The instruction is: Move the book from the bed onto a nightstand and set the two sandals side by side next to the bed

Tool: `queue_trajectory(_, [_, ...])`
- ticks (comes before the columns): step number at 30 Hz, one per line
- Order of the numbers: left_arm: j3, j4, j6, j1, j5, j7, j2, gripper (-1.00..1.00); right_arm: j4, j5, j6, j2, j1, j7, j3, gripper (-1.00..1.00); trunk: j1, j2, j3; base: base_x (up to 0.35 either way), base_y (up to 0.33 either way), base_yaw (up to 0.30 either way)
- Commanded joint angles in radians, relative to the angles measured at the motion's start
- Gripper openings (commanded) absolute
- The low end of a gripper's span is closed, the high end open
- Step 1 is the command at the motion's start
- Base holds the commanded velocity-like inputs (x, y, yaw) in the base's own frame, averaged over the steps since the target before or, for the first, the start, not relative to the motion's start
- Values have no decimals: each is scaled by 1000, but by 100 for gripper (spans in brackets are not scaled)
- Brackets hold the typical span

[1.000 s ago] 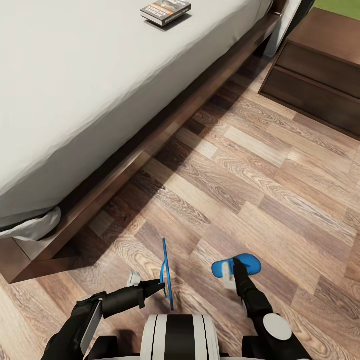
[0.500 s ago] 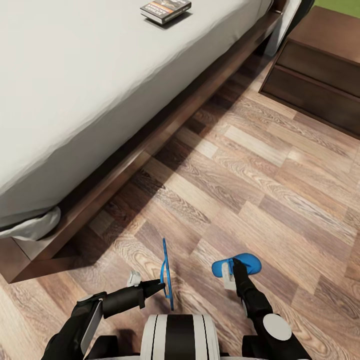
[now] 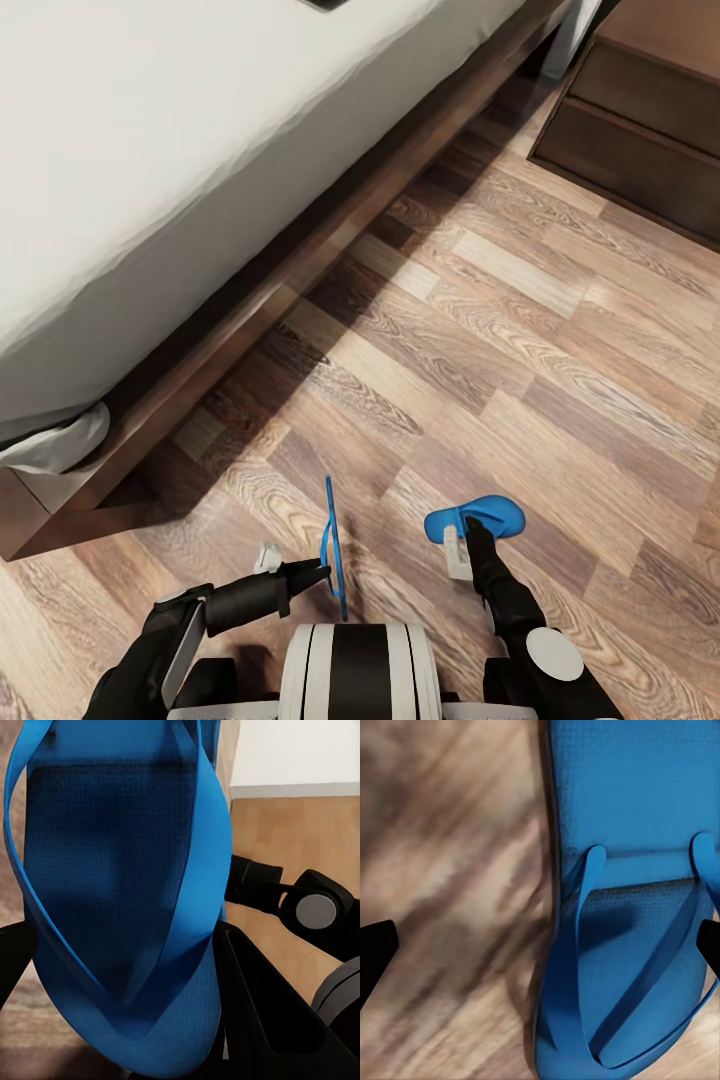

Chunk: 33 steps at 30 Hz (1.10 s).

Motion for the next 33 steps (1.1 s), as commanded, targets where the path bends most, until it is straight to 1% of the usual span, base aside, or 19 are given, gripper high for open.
queue_trajectory(1, [2,0,9,0,1,-3,-1,-100,-1,6,4,0,0,6,2,100,0,0,0,0,0,0])
queue_trajectory(13, [2,0,9,0,1,-3,-1,-100,-1,6,4,0,0,6,2,100,0,0,0,1,0,0])
queue_trajectory(19, [2,0,7,0,1,-4,-1,-100,-3,6,4,-2,0,6,1,100,0,0,0,123,0,0])
queue_trajectory(33, [1,0,7,0,1,-3,-1,-100,-3,6,4,-2,0,6,1,100,0,0,0,8,0,0])
